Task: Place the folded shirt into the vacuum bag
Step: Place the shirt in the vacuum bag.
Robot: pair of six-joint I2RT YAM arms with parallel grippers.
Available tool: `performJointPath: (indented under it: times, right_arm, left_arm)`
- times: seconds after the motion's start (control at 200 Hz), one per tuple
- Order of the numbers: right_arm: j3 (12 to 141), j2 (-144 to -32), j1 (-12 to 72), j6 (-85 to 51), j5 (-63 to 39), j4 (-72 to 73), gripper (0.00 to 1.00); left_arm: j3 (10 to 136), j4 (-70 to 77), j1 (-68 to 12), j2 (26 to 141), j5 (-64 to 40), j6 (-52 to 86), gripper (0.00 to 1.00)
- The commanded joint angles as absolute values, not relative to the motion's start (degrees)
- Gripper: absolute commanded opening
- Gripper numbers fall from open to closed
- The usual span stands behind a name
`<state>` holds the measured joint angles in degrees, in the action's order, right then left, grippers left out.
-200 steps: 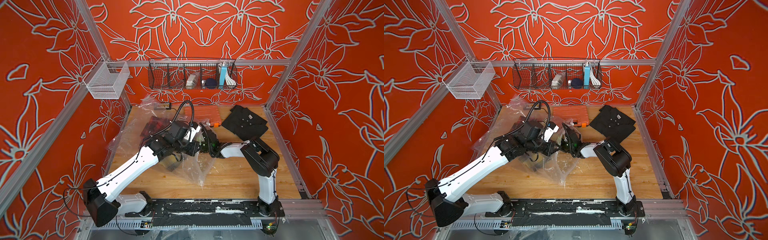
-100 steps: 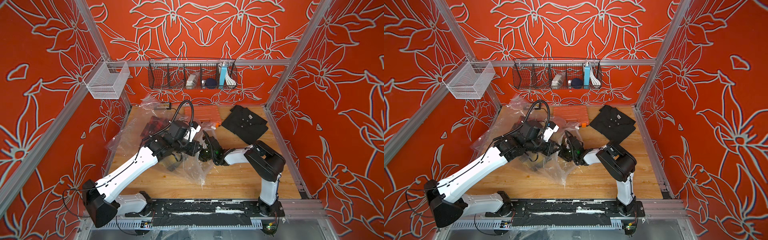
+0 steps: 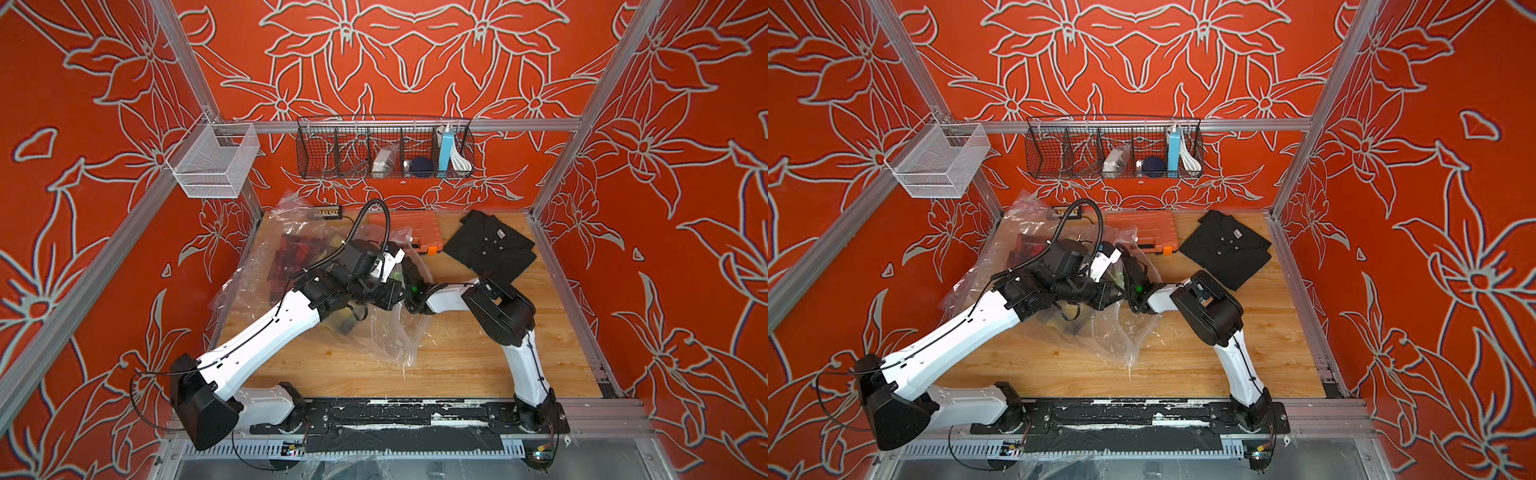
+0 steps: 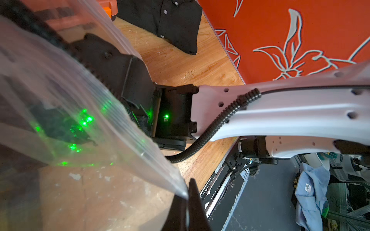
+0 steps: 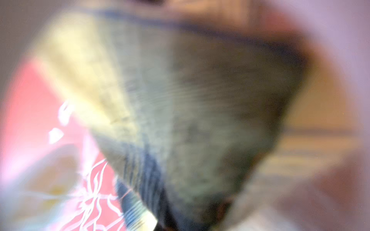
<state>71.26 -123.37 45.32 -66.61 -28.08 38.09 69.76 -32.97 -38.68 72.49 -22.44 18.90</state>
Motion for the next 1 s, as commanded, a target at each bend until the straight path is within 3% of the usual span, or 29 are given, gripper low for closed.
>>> performJointPath:
  times: [0.0, 0.15, 0.34, 0.415, 0.495, 0.681, 0.861, 0.996]
  right_arm:
    - [77.6, -124.0, 45.9, -62.6, -38.3, 48.3, 0.00]
    - [83.4, -129.1, 45.9, -66.5, -42.8, 53.3, 0.00]
    - [87.1, -133.8, 45.3, -63.8, -32.3, 29.3, 0.00]
    - [86.8, -134.4, 44.7, -65.8, -30.6, 26.8, 0.00]
    - [89.2, -135.4, 44.6, -65.8, -32.2, 23.5, 0.12]
    - [85.4, -131.8, 44.4, -64.9, -31.7, 20.5, 0.54]
    - [77.2, -126.9, 44.9, -66.5, -29.8, 24.6, 0.78]
    - [78.3, -129.1, 46.2, -69.2, -28.0, 27.4, 0.90]
  left_arm:
    - [71.5, -31.1, -39.3, 72.2, -26.2, 18.3, 0.00]
    - [71.8, -30.7, -39.3, 72.3, -26.4, 18.7, 0.00]
    - [71.9, -30.2, -39.3, 72.7, -26.8, 19.1, 0.00]
    - [71.9, -30.1, -39.4, 72.8, -27.0, 19.2, 0.00]
    - [71.4, -29.6, -39.4, 72.7, -27.1, 19.3, 0.00]
    - [70.8, -29.8, -39.3, 72.9, -26.6, 19.1, 0.00]
    - [70.9, -28.9, -39.3, 73.6, -27.2, 19.5, 0.00]
    - [71.5, -27.7, -39.4, 74.7, -28.1, 20.4, 0.00]
